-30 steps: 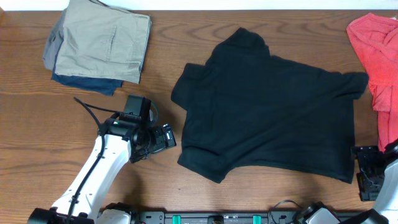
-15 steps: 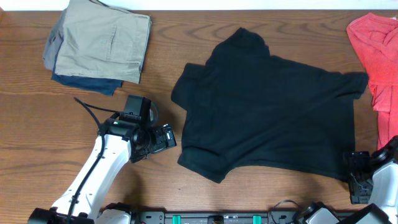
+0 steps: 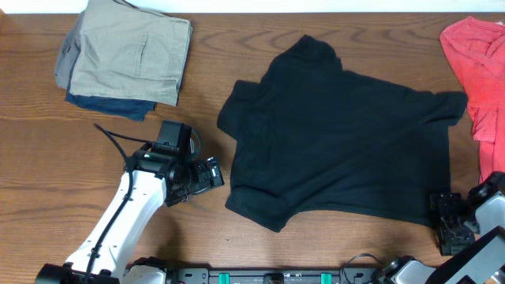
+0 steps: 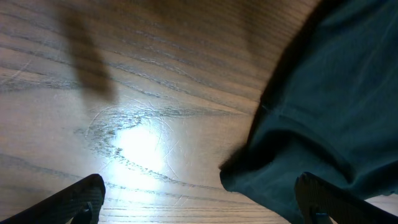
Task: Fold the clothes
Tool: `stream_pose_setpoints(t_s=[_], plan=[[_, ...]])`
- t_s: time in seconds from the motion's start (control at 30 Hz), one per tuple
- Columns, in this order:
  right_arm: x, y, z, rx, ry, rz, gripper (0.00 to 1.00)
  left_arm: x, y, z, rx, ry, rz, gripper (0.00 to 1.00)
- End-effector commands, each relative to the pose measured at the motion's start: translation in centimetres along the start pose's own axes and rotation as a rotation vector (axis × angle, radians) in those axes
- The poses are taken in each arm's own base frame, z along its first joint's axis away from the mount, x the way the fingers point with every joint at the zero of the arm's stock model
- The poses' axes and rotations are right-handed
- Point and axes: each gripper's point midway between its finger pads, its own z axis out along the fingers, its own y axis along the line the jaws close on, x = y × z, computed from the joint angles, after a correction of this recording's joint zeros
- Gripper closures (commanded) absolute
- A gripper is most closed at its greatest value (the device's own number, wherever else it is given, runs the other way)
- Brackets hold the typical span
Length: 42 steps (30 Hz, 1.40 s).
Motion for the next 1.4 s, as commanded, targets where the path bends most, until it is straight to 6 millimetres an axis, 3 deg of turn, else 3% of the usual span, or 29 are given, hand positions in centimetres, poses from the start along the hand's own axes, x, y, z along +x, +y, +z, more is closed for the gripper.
stream_pose_setpoints(t_s=[0.0,0.13,0.23,0.33,0.47,0.5,0.67,0.73,0.83,0.93,1.07,1.13,1.37], plan=[[0.7,-1.3,1.6,0.070,0.034,0.016,0.05,0.3,0.2,0.2,-0.008,0.010,0.008,0.02],[0.6,-1.3,1.7,0.067,0.032,0.016,0.21,0.2,0.2,0.2,-0.008,0.009,0.012,0.01],[0.6,-1.3,1.7,0.067,0.031,0.016,0.37,0.3,0.2,0.2,-0.008,0.010,0.012,0.21],[0.6,-1.3,1.7,0.067,0.032,0.016,0.52,0.3,0.2,0.2,-0.007,0.011,0.011,0.51],[0.7,-1.2,1.7,0.064,0.034,0.016,0.56,0.3,0.2,0.3,-0.005,0.013,0.010,0.81],[0.7,-1.2,1.7,0.063,0.035,0.016,0.56,0.3,0.2,0.3,-0.004,0.013,0.010,0.85],[1.0,-0.9,1.7,0.044,0.053,0.013,0.52,1.1,-1.0,0.6,0.069,0.067,0.008,0.83],[1.1,-0.8,1.7,0.039,0.057,0.013,0.52,1.7,-1.6,1.0,0.097,0.092,0.016,0.67],[1.1,-0.8,1.7,0.038,0.058,0.013,0.51,2.7,-2.2,2.1,0.098,0.123,0.060,0.51],[1.1,-0.7,1.7,0.034,0.062,0.012,0.51,4.1,-3.4,3.2,0.094,0.154,0.140,0.46],[1.2,-0.5,1.7,0.023,0.069,0.006,0.51,5.8,-5.9,4.7,0.111,0.173,0.274,0.26],[1.2,-0.5,1.7,0.022,0.069,-0.001,0.51,6.2,-6.3,5.4,0.093,0.173,0.290,0.25],[1.2,-0.5,1.7,0.021,0.069,-0.005,0.51,6.2,-4.7,7.2,-0.019,0.177,0.258,0.25]])
